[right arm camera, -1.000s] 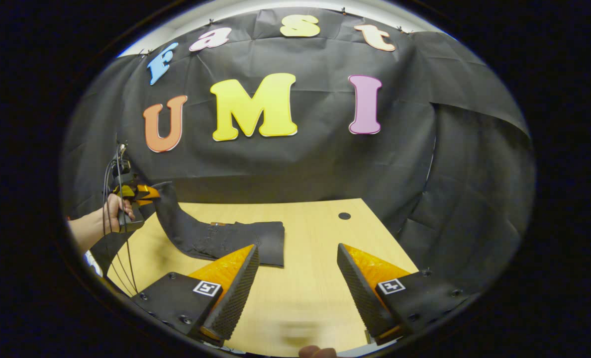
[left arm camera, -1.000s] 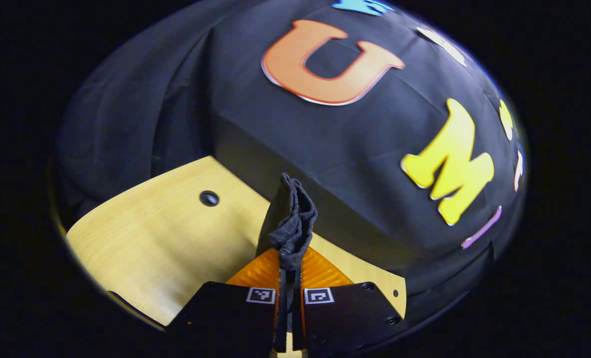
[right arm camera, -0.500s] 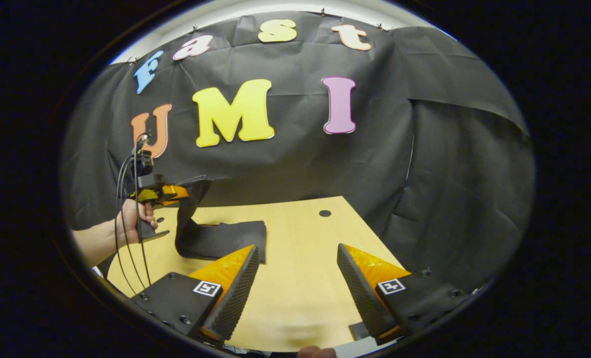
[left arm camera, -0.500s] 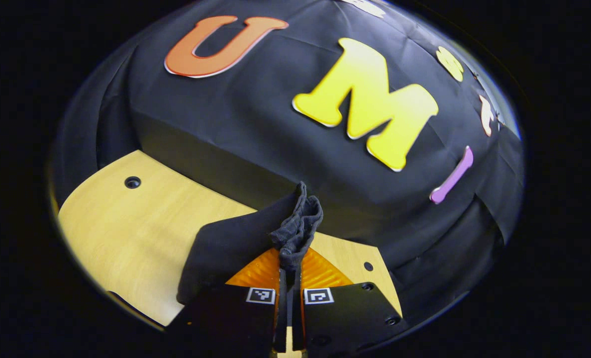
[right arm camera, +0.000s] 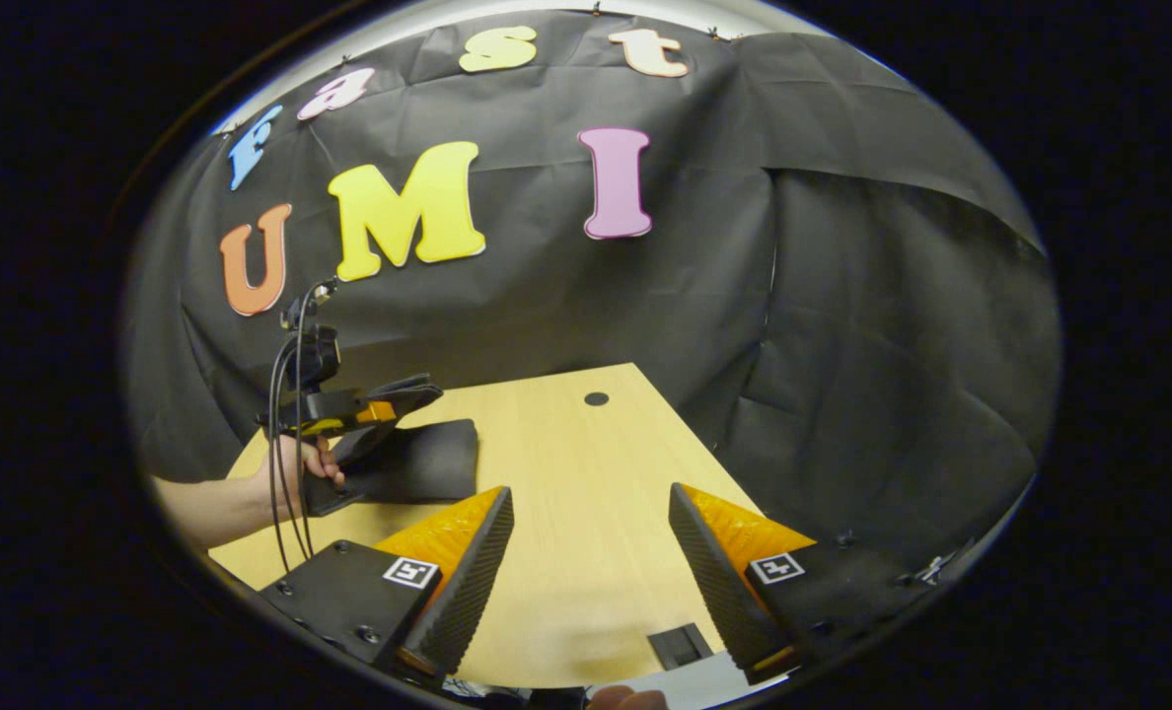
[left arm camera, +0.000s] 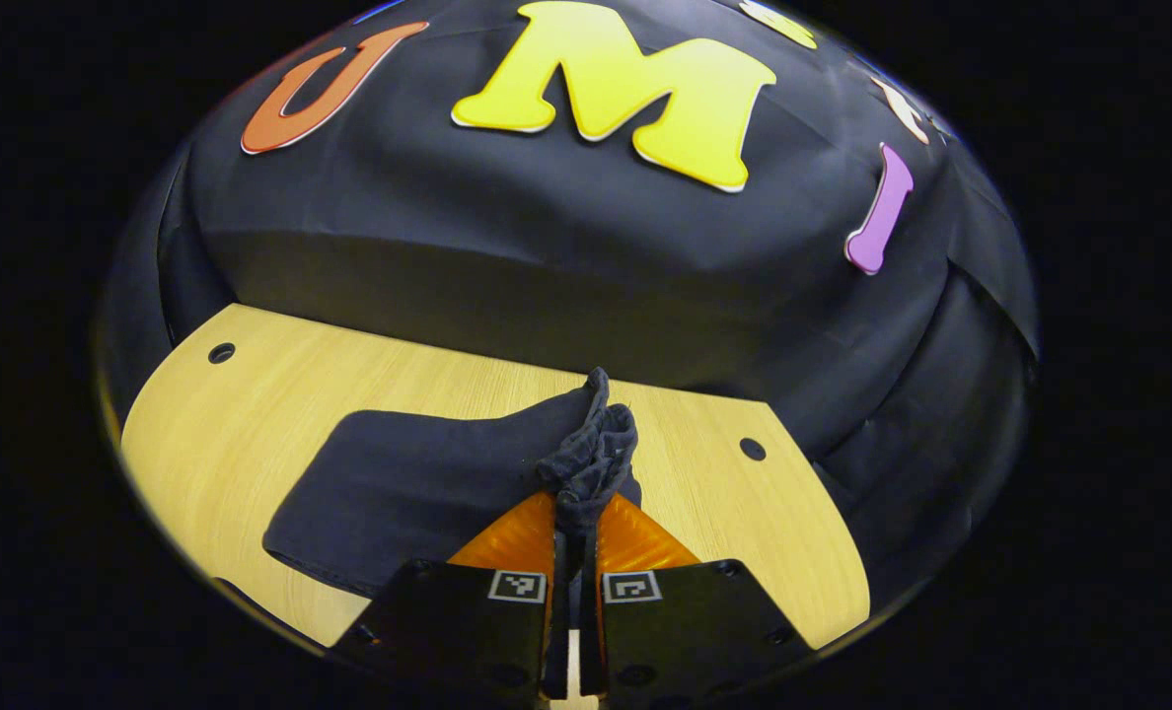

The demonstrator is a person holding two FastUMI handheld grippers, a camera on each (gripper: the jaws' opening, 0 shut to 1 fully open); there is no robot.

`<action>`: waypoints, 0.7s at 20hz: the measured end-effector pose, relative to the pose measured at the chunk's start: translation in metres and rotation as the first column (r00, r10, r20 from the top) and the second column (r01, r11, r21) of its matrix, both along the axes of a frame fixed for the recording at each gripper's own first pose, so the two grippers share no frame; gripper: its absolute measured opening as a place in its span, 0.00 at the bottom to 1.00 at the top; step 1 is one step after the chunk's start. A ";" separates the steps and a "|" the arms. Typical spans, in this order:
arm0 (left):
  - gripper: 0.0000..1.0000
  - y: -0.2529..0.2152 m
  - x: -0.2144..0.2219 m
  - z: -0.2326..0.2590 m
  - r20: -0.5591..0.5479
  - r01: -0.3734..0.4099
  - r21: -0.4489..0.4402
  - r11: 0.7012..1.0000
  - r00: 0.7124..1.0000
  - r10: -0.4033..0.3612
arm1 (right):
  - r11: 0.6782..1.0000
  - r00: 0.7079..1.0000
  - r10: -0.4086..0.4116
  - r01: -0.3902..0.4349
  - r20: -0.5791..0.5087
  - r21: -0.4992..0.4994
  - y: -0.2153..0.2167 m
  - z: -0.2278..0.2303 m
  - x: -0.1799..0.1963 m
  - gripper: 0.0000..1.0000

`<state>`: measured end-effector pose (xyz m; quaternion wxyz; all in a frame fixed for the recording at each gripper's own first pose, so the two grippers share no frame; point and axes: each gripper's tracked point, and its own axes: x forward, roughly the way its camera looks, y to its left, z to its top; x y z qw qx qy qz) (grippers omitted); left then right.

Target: Grasp the waist and the cuffs of the jeans and fold them to make the two legs overlap; first hold the waist and fold one-third of the jeans toward the cuffs, then hold the cuffs and fold the remaining one-third in the same direction to finish folding.

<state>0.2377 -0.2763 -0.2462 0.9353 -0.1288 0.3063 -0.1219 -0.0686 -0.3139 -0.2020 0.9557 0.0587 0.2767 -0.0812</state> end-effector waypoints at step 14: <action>0.81 -0.046 -0.012 -0.058 -0.133 0.008 0.029 1.000 0.991 -0.004 | 1.000 0.998 -0.027 0.028 -0.049 0.013 -0.019 -0.018 0.012 0.98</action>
